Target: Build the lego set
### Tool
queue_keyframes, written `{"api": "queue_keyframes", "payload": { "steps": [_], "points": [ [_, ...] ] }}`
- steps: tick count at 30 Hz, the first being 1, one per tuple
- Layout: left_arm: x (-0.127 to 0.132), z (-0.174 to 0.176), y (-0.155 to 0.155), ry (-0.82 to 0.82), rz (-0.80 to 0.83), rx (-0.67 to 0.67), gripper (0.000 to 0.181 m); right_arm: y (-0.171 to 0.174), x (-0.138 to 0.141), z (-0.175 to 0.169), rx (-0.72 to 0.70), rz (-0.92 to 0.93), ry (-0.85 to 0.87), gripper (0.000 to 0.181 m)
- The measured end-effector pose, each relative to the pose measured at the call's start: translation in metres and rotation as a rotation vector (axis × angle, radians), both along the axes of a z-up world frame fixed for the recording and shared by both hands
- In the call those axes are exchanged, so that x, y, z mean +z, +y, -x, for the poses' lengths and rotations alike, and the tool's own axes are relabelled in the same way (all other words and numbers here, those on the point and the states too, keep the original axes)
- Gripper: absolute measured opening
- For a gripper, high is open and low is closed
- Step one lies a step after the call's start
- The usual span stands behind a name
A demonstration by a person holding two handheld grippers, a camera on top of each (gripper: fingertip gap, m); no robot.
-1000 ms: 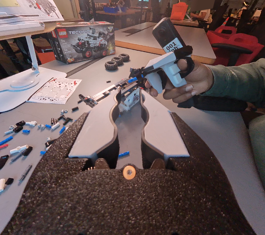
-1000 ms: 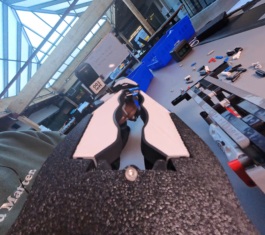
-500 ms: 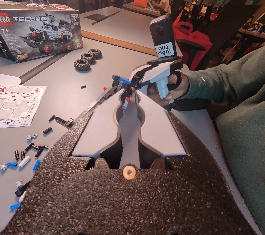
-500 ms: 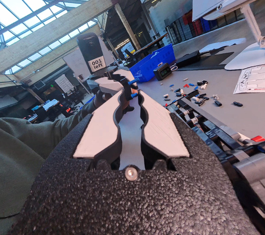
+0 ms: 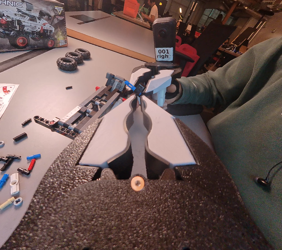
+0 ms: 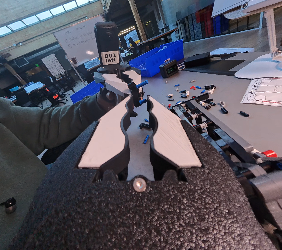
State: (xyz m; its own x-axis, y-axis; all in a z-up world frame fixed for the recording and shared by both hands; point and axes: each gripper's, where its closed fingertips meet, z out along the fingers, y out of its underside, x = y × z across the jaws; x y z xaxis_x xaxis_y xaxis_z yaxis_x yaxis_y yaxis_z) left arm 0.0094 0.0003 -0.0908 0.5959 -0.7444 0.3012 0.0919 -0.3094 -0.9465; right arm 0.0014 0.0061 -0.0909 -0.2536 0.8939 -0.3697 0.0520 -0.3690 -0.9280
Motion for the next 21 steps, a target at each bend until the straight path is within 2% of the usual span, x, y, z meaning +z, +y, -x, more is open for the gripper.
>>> {"api": "queue_keyframes", "payload": {
  "steps": [14,21],
  "points": [
    [-0.0007,-0.0001,-0.0026,0.015,-0.053,-0.001,0.0,-0.0032,-0.0033,-0.0006,0.006,-0.088,-0.02,0.017],
    [0.007,0.0067,-0.0027,-0.05,-0.05,0.015,0.0,0.0037,-0.0022,-0.0029,-0.035,-0.278,-0.081,0.025]
  ]
}}
